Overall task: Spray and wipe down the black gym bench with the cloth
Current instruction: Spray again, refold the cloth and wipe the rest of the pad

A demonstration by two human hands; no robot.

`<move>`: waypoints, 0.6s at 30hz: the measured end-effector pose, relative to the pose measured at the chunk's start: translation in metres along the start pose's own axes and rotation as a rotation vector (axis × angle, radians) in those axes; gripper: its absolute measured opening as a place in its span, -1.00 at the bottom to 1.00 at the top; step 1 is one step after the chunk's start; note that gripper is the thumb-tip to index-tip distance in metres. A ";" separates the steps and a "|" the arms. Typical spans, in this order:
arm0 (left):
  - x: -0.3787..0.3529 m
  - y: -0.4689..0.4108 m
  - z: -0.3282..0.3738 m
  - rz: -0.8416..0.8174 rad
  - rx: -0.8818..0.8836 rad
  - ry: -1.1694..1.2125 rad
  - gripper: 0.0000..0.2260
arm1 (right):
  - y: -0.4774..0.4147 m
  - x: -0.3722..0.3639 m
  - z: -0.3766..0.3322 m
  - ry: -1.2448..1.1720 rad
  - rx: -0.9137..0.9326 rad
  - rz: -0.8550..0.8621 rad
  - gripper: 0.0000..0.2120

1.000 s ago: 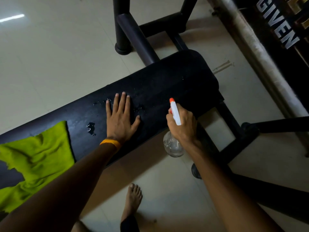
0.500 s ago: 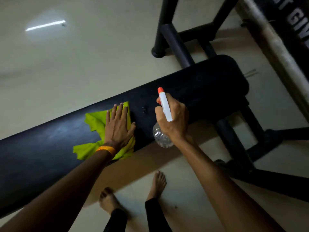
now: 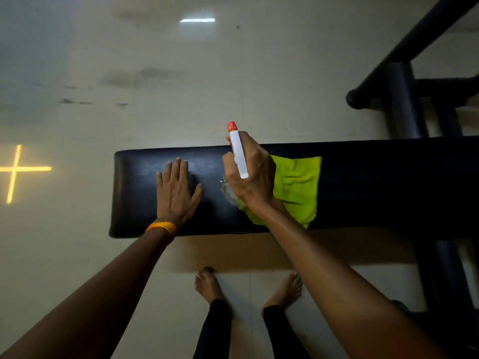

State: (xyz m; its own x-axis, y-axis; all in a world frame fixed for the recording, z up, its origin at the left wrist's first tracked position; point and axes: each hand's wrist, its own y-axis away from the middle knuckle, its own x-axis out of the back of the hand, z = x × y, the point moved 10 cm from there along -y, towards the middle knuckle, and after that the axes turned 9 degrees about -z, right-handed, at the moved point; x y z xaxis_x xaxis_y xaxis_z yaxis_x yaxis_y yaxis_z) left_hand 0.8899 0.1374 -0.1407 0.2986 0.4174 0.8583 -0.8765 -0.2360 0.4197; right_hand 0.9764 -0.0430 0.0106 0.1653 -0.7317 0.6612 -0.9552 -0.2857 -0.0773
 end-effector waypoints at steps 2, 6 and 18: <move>-0.002 0.007 -0.029 0.002 0.033 -0.021 -0.32 | -0.004 -0.025 -0.014 -0.013 0.028 -0.013 -0.83; -0.014 0.016 -0.064 -0.035 0.115 -0.019 -0.33 | -0.009 -0.061 -0.027 0.002 0.093 -0.059 -0.72; -0.037 0.024 -0.068 -0.098 0.108 -0.041 -0.32 | 0.003 -0.113 0.010 -0.092 0.031 -0.371 -0.18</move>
State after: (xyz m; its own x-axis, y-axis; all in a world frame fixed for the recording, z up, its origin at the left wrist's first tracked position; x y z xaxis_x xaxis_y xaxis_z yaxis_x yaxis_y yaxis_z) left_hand 0.8324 0.1764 -0.1825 0.3977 0.4073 0.8221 -0.7973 -0.2900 0.5294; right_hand 0.9570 0.0327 -0.0723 0.5213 -0.6270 0.5788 -0.8184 -0.5594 0.1311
